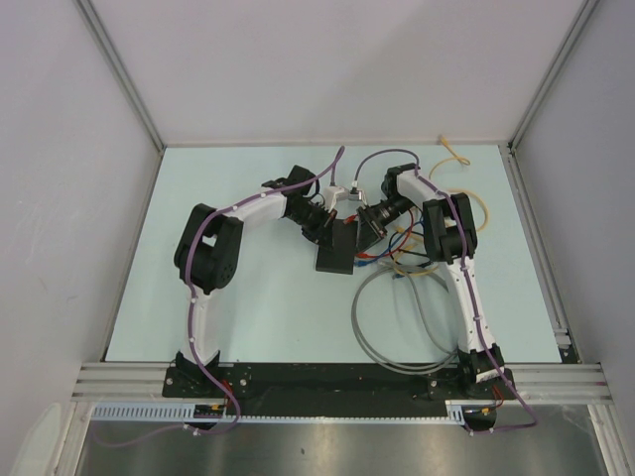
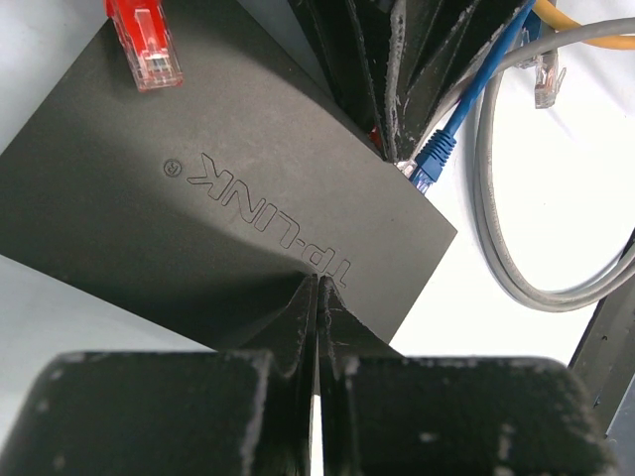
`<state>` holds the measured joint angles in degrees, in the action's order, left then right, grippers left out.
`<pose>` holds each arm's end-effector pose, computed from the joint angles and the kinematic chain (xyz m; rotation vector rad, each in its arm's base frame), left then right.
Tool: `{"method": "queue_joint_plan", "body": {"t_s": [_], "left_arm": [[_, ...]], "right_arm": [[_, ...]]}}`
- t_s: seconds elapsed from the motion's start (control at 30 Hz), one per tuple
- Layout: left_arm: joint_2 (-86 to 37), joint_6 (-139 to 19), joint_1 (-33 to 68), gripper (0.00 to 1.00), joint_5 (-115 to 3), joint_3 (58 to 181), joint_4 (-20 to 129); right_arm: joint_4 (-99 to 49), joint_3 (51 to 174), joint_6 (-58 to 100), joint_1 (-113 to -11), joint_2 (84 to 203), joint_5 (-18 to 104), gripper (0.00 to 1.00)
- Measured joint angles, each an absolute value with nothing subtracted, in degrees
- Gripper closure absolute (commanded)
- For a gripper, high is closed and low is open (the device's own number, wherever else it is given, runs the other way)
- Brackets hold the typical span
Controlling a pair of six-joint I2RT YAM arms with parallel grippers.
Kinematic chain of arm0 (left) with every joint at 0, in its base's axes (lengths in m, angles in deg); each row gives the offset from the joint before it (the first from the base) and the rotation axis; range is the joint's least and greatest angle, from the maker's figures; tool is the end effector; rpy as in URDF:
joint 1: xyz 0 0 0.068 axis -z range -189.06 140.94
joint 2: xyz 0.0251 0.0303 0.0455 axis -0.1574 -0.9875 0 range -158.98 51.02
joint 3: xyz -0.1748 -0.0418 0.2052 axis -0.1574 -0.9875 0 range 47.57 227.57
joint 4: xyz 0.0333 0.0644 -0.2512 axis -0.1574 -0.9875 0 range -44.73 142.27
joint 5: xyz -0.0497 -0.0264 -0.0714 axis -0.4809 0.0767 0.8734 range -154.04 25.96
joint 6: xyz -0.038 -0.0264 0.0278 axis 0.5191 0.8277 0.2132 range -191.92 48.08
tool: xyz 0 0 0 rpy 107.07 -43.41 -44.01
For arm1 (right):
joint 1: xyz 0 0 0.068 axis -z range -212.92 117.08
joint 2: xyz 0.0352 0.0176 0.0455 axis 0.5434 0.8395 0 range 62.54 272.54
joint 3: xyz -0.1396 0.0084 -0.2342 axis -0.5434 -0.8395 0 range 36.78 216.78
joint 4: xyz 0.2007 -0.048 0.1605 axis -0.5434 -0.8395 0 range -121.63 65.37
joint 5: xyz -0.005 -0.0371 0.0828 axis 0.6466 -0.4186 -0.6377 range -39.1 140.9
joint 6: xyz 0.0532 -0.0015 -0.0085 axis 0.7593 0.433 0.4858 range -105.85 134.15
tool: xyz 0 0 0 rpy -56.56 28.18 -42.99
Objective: Pull the plug from the switch port
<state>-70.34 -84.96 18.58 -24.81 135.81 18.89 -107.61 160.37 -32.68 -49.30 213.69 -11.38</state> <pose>0.3757 -0.2221 0.1621 1.1058 2.4181 -1.0075 0.4367 0.1613 0.0959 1.1300 -2.3844 -1.6540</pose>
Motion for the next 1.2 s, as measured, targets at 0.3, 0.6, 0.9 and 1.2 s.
{"method": "queue_joint_plan", "body": {"t_s": [0.3,0.6,0.9,1.2], "left_arm": [[-70.39,-84.96,18.58,1.0,-24.81,135.88,18.82],[-70.39,-84.96,18.58,1.0,-24.81,135.88,18.82],[-70.41,-84.96,18.6,1.0,-24.81,135.92,18.75],[-70.58,-84.96,18.63,1.0,-24.81,136.21,18.47]], "right_arm": [[-107.52,160.2,-33.97,-49.19,213.73,-10.29,0.88],[-108.63,162.23,-33.93,-49.6,213.97,-8.6,1.0],[-108.79,162.51,-34.19,-49.95,213.73,-6.96,1.0],[-106.32,158.88,-35.17,-48.86,212.22,-9.19,1.0]]}}
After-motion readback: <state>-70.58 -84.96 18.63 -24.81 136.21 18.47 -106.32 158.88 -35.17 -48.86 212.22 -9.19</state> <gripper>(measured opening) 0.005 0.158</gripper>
